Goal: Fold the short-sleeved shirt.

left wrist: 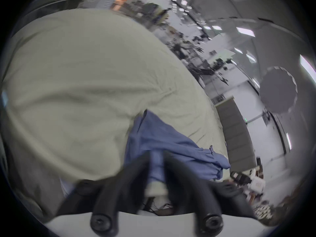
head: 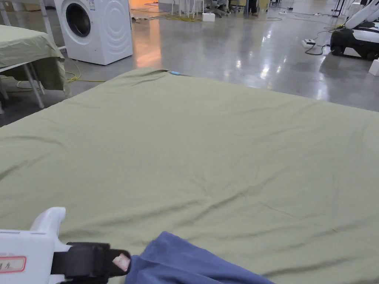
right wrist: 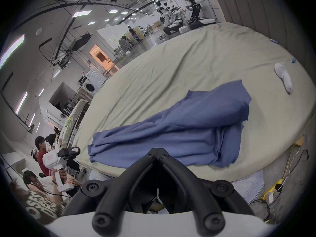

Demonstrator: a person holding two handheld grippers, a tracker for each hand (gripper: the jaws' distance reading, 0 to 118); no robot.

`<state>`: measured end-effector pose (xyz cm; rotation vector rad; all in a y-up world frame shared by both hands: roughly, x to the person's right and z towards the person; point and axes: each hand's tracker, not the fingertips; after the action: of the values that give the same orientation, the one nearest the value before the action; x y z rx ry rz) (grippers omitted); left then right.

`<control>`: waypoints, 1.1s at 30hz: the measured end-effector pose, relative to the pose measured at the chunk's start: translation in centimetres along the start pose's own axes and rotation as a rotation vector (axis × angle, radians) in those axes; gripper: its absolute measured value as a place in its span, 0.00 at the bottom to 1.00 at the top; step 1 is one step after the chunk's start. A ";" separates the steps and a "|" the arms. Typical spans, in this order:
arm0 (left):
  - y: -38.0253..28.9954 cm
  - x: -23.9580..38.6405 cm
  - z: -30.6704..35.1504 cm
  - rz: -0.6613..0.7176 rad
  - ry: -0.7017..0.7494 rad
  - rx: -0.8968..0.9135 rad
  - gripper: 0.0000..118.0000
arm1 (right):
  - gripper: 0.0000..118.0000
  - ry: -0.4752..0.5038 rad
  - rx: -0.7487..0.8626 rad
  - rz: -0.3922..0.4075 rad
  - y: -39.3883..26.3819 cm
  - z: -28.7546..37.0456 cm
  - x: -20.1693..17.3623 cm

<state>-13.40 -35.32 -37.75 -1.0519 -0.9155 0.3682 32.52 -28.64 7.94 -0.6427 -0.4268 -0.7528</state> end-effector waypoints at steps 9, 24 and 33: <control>2.1 -6.2 -9.1 0.254 -0.345 -0.392 0.91 | 0.03 -0.017 -0.003 0.046 0.4 0.4 -4.9; -0.1 -4.5 -11.6 0.532 -0.514 -0.347 0.06 | 0.03 0.026 -0.049 0.153 1.8 -1.3 -10.4; 0.3 -5.7 -2.5 0.533 -0.560 -0.012 0.06 | 0.03 0.040 -0.052 0.118 1.6 -2.2 -10.0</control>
<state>-14.73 -40.41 -41.10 -1.2225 -1.1173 1.1442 27.36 -24.36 0.06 -0.6945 -0.3312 -0.6653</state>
